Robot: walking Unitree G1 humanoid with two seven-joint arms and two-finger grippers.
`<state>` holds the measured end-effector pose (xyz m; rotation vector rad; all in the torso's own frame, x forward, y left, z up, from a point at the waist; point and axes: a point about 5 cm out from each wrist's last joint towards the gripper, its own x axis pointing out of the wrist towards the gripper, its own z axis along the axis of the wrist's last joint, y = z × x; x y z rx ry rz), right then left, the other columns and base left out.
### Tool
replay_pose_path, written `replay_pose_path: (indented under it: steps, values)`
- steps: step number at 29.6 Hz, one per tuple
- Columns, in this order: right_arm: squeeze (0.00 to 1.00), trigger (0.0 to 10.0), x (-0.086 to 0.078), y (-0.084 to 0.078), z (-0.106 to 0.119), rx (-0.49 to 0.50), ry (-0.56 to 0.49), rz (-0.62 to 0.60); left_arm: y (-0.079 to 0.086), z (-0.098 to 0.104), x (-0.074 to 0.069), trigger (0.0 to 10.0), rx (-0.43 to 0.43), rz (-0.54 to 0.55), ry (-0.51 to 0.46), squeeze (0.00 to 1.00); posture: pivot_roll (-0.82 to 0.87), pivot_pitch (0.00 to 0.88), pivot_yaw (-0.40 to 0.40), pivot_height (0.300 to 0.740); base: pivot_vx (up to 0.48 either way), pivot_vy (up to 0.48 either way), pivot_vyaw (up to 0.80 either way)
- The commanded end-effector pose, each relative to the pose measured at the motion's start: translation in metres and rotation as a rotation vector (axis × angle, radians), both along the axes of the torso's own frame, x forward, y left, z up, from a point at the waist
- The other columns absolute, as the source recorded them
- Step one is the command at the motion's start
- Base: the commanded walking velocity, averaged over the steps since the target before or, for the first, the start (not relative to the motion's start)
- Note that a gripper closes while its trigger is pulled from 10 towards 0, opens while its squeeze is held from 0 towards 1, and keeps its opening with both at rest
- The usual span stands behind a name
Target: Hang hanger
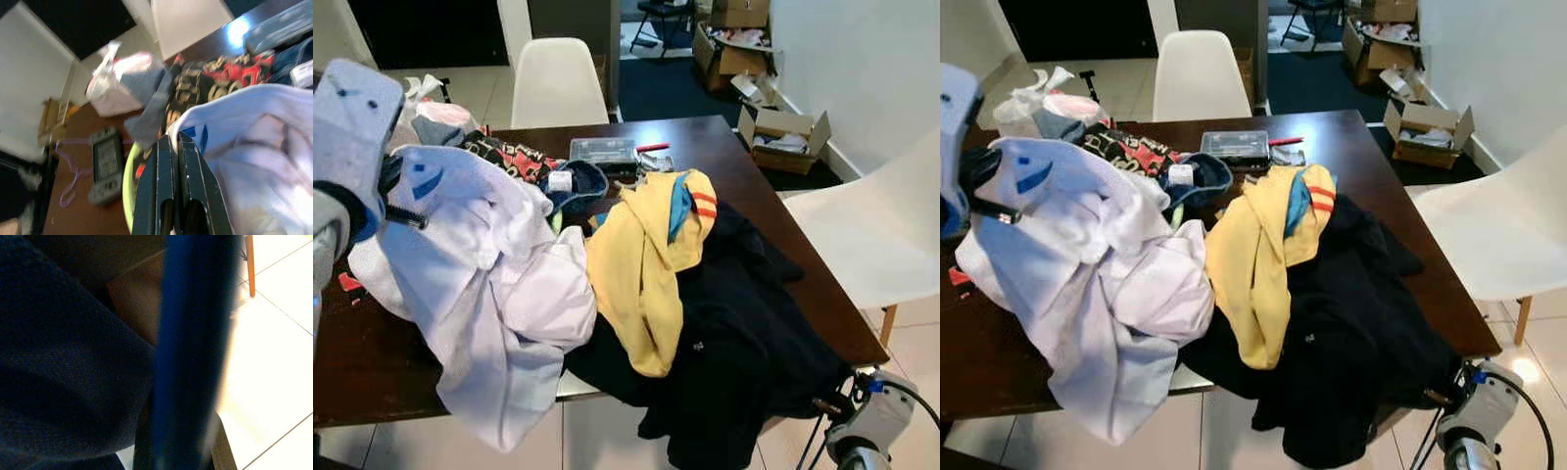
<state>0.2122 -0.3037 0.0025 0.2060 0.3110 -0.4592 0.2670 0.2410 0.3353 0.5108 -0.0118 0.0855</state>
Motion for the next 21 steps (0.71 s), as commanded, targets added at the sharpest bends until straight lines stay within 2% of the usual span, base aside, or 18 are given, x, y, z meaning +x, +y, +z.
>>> replay_pose_path:
  steps: [1,2,3,4,6,9,10,11,12,13,14,16,17,19,20,21]
  values:
    - [0.00,10.0,-0.002,0.006,-0.005,0.013,0.017,0.010,0.002,0.004,0.000,0.0,0.036,0.002,-0.006,0.00,0.13,0.107,0.033,0.740,0.000,0.000,0.00]
    - [0.00,10.0,-0.003,0.006,-0.006,0.013,0.017,0.008,-0.003,0.006,0.003,0.0,0.065,-0.065,-0.005,0.00,0.13,0.104,0.035,0.740,0.000,0.000,0.00]
    - [0.00,10.0,-0.002,0.006,-0.006,0.013,0.016,0.006,-0.014,0.014,0.010,0.0,0.060,-0.196,-0.023,0.00,0.13,0.102,0.032,0.740,0.000,0.000,0.00]
    - [0.00,10.0,-0.002,0.006,-0.006,0.013,0.016,0.006,-0.014,0.014,0.010,0.0,0.060,-0.196,-0.023,0.00,0.13,0.102,0.032,0.740,0.000,0.000,0.00]
    - [0.00,10.0,-0.002,0.007,-0.006,0.013,0.017,0.004,-0.042,0.033,0.015,0.0,0.032,-0.488,-0.072,0.00,0.13,0.101,0.032,0.740,0.000,0.000,0.00]
    - [0.00,10.0,-0.002,0.007,-0.006,0.013,0.017,0.004,-0.042,0.033,0.015,0.0,0.032,-0.488,-0.072,0.00,0.13,0.101,0.032,0.740,0.000,0.000,0.00]
    - [0.00,10.0,-0.002,0.007,-0.006,0.013,0.017,0.003,-0.058,0.045,0.014,0.5,0.008,-0.648,-0.097,0.00,0.12,0.095,0.037,0.740,0.000,0.000,0.00]
    - [0.00,10.0,-0.002,0.007,-0.006,0.015,0.016,-0.003,-0.084,0.063,0.003,3.7,-0.031,-0.915,-0.132,0.00,0.10,0.083,0.050,0.740,0.000,0.000,0.00]
    - [0.00,10.0,-0.002,0.007,-0.006,0.015,0.016,-0.003,-0.084,0.063,0.003,3.7,-0.031,-0.915,-0.132,0.00,0.10,0.083,0.050,0.740,0.000,0.000,0.00]
    - [0.00,10.0,-0.002,0.007,-0.007,0.016,0.015,-0.008,-0.103,0.079,-0.011,4.7,-0.041,-1.141,-0.167,0.00,0.10,0.083,0.050,0.740,0.000,0.000,0.00]
    - [0.00,10.0,-0.002,0.007,-0.007,0.017,0.015,-0.011,-0.114,0.095,-0.024,7.2,-0.017,-1.323,-0.201,0.00,0.10,0.077,0.052,0.740,0.000,0.000,0.00]
    - [0.00,10.0,-0.002,0.007,-0.007,0.017,0.015,-0.011,-0.114,0.095,-0.024,7.2,-0.017,-1.323,-0.201,0.00,0.10,0.077,0.052,0.740,0.000,0.000,0.00]
    - [0.00,10.0,-0.002,0.008,-0.007,0.017,0.015,-0.013,-0.119,0.107,-0.032,7.4,0.003,-1.429,-0.224,0.00,0.10,0.077,0.052,0.740,0.000,0.000,0.00]
    - [0.00,10.0,-0.003,0.008,-0.008,0.018,0.017,-0.014,-0.117,0.131,-0.035,10.0,0.009,-1.501,-0.260,0.00,0.10,0.067,0.056,0.740,0.000,0.000,0.00]
    - [0.00,10.0,-0.003,0.007,-0.008,0.018,0.017,-0.015,-0.116,0.141,-0.036,10.0,0.031,-1.504,-0.289,0.00,0.10,0.063,0.055,0.740,0.000,0.000,0.00]
    - [0.00,10.0,-0.003,0.007,-0.008,0.018,0.017,-0.015,-0.116,0.141,-0.036,10.0,0.031,-1.504,-0.289,0.00,0.10,0.063,0.055,0.740,0.000,0.000,0.00]
